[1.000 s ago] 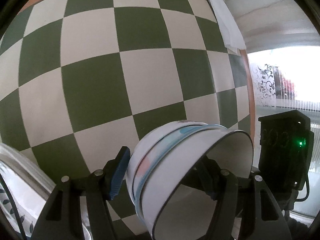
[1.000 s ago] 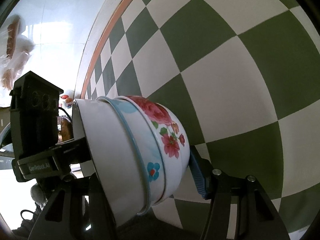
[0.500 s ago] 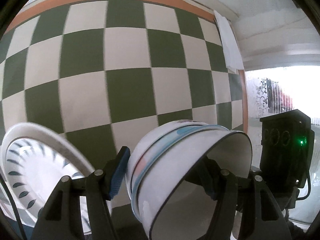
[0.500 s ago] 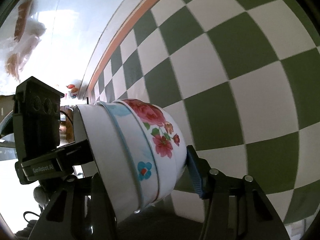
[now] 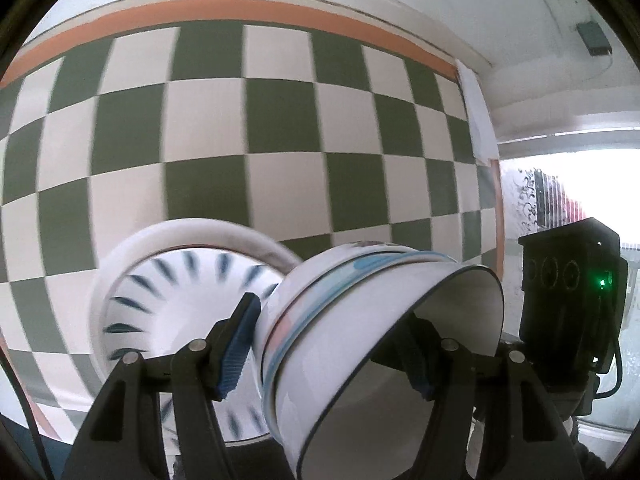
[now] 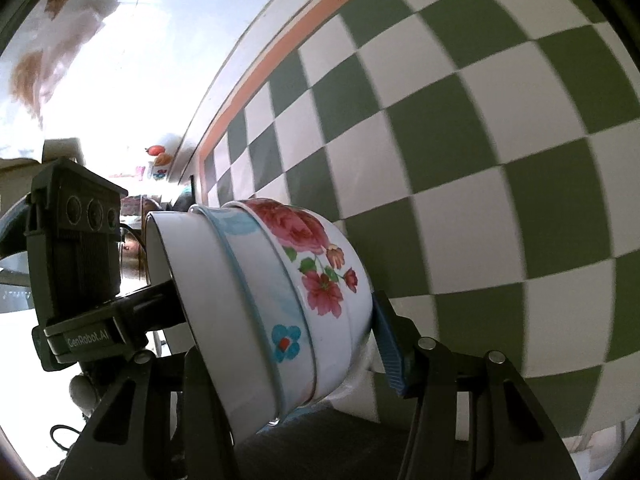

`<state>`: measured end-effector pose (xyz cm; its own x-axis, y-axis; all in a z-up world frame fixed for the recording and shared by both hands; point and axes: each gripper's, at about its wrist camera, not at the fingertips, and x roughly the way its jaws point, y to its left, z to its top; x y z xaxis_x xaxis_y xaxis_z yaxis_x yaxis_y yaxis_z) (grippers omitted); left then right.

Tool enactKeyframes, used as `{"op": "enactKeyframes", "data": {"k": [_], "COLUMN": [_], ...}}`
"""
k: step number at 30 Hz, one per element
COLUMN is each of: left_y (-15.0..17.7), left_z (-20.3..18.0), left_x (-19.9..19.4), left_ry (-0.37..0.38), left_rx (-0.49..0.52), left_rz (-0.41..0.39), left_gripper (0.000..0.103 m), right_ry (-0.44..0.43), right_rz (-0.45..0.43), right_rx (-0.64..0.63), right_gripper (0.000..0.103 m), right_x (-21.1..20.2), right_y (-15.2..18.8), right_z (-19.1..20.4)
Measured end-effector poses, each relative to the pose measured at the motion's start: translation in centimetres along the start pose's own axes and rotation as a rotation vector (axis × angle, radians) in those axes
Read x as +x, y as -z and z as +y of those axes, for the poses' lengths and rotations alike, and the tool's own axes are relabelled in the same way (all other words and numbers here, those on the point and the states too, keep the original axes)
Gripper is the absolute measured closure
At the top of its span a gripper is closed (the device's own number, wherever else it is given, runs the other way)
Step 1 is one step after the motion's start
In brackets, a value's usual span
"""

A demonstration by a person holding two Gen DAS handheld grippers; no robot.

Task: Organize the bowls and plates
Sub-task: 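Lift the bowl stack with both grippers and lower it onto the plates, open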

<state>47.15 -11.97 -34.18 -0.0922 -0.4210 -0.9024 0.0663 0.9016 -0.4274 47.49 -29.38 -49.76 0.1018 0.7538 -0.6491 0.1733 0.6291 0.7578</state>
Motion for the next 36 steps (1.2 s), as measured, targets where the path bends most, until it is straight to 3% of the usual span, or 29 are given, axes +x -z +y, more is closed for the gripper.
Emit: {"op": "enactKeyframes", "data": {"k": [15, 36], "left_y": [0.8, 0.7], "left_z": [8.5, 10.3], "left_x": [-0.6, -0.1], "left_ry": [0.014, 0.021], "left_rx": [-0.115, -0.133], "left_rz": [-0.013, -0.007], "left_gripper": [0.04, 0.04], "right_ry": [0.035, 0.091], "right_rz": [0.099, 0.124], "right_rx": [-0.067, -0.086], "right_gripper": [0.049, 0.049], "right_x": [8.3, 10.5], "right_y": [-0.4, -1.2], "right_z": [4.1, 5.0]}}
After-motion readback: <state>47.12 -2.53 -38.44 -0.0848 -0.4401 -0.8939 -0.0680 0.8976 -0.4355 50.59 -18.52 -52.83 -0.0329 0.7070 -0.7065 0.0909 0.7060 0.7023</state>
